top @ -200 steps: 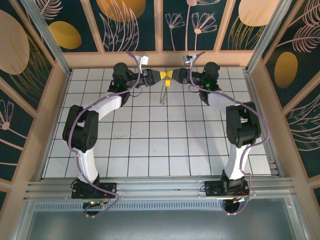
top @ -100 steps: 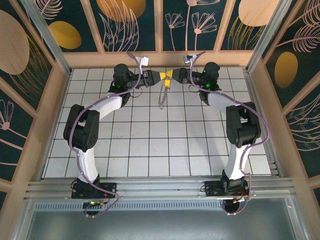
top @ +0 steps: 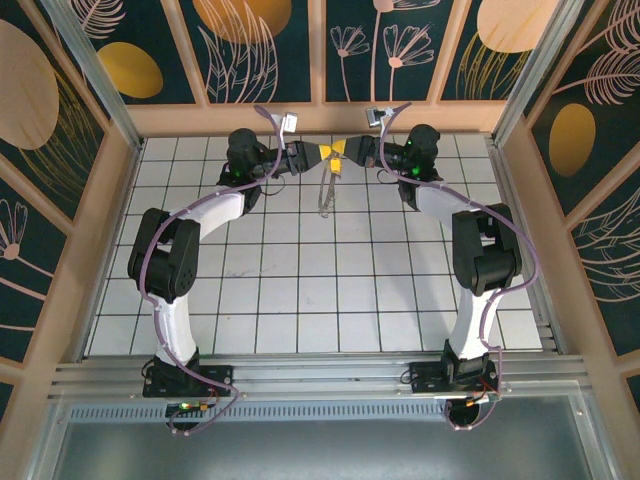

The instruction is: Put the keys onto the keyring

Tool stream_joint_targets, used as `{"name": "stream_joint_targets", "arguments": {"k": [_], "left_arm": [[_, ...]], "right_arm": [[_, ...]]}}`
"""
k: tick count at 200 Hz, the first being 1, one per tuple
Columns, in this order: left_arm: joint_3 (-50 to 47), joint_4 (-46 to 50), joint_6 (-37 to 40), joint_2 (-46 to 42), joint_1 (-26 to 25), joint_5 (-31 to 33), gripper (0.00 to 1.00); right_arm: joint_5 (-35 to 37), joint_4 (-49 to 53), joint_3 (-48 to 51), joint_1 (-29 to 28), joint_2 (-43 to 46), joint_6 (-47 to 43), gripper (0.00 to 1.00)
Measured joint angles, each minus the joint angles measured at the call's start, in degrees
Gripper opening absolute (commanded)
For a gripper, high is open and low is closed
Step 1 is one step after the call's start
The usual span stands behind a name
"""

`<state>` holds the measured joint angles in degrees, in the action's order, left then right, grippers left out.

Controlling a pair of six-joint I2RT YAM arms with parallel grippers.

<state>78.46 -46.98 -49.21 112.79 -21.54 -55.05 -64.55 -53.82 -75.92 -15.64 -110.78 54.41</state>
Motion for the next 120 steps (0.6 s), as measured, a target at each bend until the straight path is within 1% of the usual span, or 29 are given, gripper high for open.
{"name": "stream_joint_targets", "arguments": {"k": [22, 44, 55, 81, 93, 101, 110, 120], "left_arm": [[-0.02, -0.13, 0.00, 0.33, -0.22, 0.00, 0.17], [-0.02, -0.48, -0.24, 0.52, -0.37, 0.00, 0.08], [-0.02, -0.68, -0.46, 0.55, -0.37, 0.00, 0.00], [-0.39, -1.90, -1.07, 0.55, -0.37, 0.26, 0.00], [-0.94, -2.86, -1.36, 0.52, -0.44, 0.63, 0.00], [-1.46, -3.61, -1.55, 0.52, -0.55, 0.94, 0.00], [-1.99, -3.96, -1.81, 0.52, -0.66, 1.55, 0.00], [-2.91, -4.22, -2.47, 0.52, -0.74, 1.77, 0.00]], "right_arm": [[0.00, 0.00, 0.00, -0.07, -0.02, 0.00, 0.00], [0.07, 0.00, 0.00, -0.09, -0.07, 0.00, 0.00], [0.33, -0.02, 0.00, -0.09, -0.07, 0.00, 0.00], [0.59, -0.28, 0.00, -0.04, -0.07, 0.00, 0.00], [0.61, -0.42, 0.17, 0.00, -0.07, 0.13, 0.18], [0.74, -0.52, 0.63, 0.13, -0.07, 0.17, 0.27], [0.98, -1.42, 1.62, 0.33, 0.04, 0.04, 0.32], [1.57, -1.84, 3.23, 0.92, 0.66, 0.28, 0.34]]}}
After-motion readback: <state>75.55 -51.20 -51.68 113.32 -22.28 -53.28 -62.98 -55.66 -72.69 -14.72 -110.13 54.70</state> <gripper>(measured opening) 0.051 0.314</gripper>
